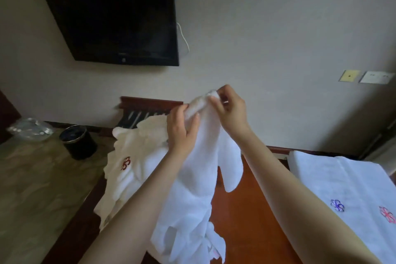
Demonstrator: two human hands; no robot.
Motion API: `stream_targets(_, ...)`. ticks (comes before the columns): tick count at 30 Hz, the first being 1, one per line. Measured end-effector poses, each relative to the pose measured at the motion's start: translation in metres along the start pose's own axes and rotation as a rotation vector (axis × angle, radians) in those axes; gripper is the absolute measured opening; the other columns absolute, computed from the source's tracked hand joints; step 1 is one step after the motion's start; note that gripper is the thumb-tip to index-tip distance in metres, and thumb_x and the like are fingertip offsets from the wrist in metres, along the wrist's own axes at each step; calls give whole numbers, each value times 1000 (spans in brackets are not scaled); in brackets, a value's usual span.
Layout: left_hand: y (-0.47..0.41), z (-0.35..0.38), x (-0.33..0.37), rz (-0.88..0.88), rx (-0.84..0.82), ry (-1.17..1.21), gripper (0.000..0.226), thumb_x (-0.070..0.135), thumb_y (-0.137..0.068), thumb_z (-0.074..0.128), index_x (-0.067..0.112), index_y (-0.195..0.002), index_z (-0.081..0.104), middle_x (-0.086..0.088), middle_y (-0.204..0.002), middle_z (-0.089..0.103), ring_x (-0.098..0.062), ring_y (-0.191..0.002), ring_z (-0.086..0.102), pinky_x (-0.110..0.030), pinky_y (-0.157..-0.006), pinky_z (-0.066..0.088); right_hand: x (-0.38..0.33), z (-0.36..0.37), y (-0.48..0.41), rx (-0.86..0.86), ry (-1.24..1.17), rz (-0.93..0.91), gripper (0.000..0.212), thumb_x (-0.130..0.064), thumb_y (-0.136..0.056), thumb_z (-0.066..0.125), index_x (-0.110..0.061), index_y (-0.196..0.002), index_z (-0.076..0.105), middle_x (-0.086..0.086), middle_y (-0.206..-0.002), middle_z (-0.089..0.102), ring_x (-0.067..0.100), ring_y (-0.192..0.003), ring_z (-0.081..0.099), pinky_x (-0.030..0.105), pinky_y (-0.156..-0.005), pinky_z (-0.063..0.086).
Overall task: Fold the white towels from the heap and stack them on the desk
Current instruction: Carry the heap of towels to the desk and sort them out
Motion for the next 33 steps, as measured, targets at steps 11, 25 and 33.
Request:
stream_targets(11,-61,-167,6,78,549,-414,25,16,-77,59,7,-101,57,-10,-102,55,-30,-97,50,-37,-85,35,-63,145,-34,-335,-278,24,24,-14,-94,57,-12,-117,55,-11,-110,59,11,-111,56,23,-93,45)
stream_targets(25,22,-66,-163,-410,-380,-546,46,40,-97,47,23,-140,40,-5,-138,47,-23,-123,47,-37,-100,41,100,183,62,-760,838,182,52,-47,-83,60,-20,-126,48,3,-123,48,28,-119,42,41,-90,36)
stream_targets(33,-7,-94,-123,-281,-240,-589,99,52,-75,72,27,-151,15,3,-160,4,-18,-146,5,-43,-115,17,-10,124,18,-270,150,-67,8,1,-86,55,-5,-91,53,8,-92,54,27,-86,52,37,-74,41)
Point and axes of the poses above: each hand's wrist, its own y-axis away from the middle knuckle, its own z-axis out of the palm, x = y × z, the point moved 10 cm from there along -y, towards the middle knuckle
